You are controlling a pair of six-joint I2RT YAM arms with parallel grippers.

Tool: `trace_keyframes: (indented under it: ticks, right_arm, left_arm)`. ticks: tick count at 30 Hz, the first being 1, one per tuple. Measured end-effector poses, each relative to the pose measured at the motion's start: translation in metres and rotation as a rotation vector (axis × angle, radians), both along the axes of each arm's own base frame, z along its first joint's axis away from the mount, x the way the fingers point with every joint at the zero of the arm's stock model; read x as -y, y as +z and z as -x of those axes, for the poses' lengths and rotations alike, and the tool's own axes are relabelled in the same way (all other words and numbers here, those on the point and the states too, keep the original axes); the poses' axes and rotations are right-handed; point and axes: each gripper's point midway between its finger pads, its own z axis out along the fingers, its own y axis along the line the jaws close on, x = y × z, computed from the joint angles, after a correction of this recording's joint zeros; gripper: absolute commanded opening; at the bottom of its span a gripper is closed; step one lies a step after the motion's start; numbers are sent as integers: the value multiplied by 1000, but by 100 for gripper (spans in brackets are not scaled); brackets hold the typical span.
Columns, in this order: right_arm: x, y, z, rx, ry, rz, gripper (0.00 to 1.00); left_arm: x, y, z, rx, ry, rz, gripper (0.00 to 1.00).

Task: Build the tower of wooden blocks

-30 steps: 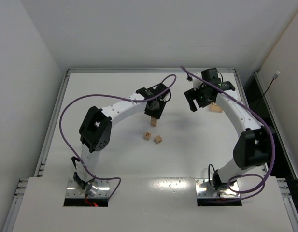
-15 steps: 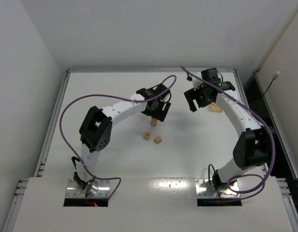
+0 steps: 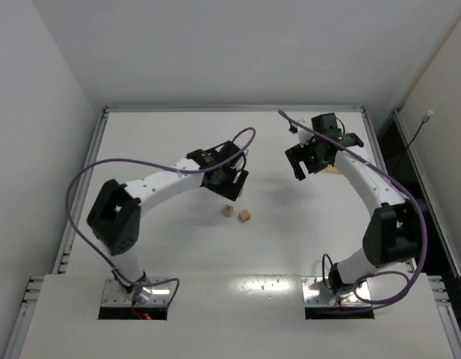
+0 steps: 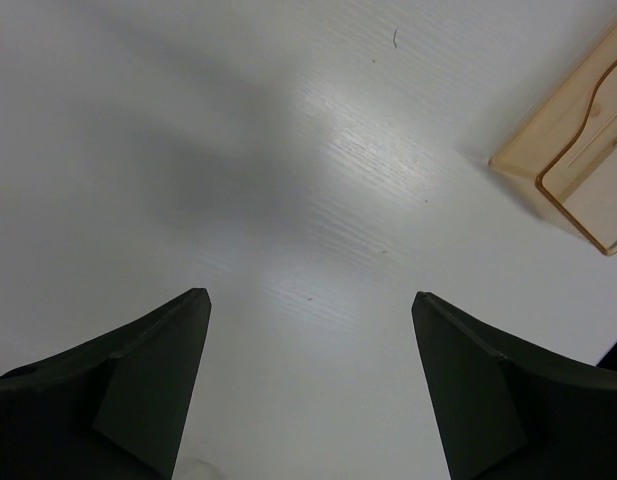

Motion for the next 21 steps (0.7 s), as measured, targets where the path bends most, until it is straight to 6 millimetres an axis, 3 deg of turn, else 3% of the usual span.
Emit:
trace_keyframes:
  ticks: [6, 9, 11, 16, 21]
  right_arm:
    - [8, 4, 19, 36, -15, 14, 79]
    - [9, 8, 25, 71, -28, 5, 79]
    - [10, 9, 29, 82, -37, -1, 79]
    - [12, 3, 42, 76, -47, -1, 79]
    - [18, 2, 55, 84, -62, 4, 79]
  left_arm:
    - [-28, 44, 32, 109, -39, 97, 73]
    - [-32, 50, 41, 131, -51, 136, 65]
    - [-31, 44, 43, 130, -54, 150, 59]
    - [-31, 10, 53, 68, -55, 143, 58]
    - [-14, -8, 52, 55, -64, 145, 53]
